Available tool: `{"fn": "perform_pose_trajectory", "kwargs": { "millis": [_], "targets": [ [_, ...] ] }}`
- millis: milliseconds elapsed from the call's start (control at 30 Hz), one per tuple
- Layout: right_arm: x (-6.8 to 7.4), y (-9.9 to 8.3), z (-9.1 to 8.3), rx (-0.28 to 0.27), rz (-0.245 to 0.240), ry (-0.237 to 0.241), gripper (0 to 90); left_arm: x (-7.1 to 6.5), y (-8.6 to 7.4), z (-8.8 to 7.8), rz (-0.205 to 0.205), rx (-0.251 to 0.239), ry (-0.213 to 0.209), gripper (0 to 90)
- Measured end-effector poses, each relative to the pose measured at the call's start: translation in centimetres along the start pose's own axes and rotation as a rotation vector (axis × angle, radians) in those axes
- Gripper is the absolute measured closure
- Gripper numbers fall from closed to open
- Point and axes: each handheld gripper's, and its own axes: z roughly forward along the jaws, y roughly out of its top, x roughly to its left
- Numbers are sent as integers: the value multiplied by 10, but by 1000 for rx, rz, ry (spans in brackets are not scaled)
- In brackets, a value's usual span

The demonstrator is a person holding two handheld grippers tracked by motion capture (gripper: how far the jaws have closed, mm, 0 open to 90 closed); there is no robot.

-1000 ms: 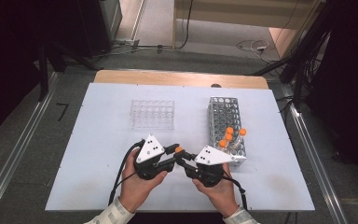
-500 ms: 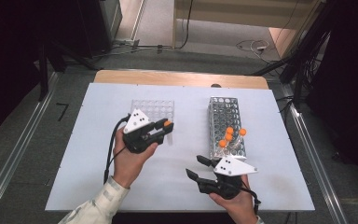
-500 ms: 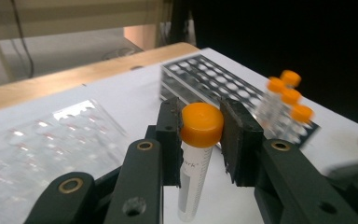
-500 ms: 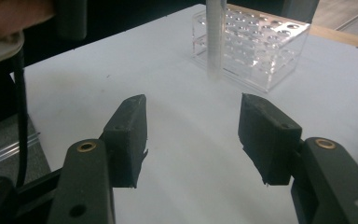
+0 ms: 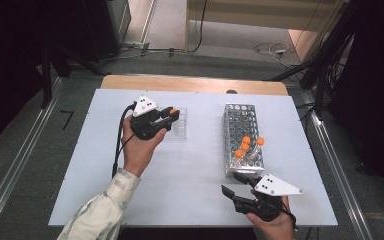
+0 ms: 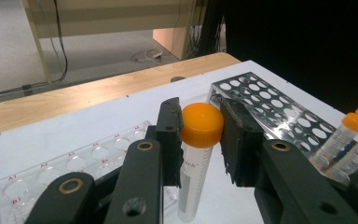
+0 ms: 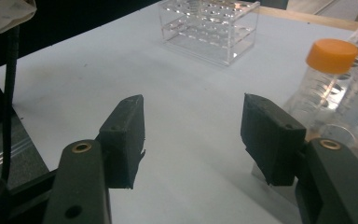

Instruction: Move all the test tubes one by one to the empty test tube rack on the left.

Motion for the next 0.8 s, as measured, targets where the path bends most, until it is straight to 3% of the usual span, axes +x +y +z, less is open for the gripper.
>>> {"fn": "perform_pose_trajectory", "kwargs": {
  "millis": [467, 800],
  "targets": [
    [-5, -1, -5, -11, 20, -12, 385, 10, 20, 20, 20, 5, 64, 705],
    [-9, -2, -8, -19, 31, -18, 385, 16, 21, 29, 27, 22, 90, 705]
  ]
}}
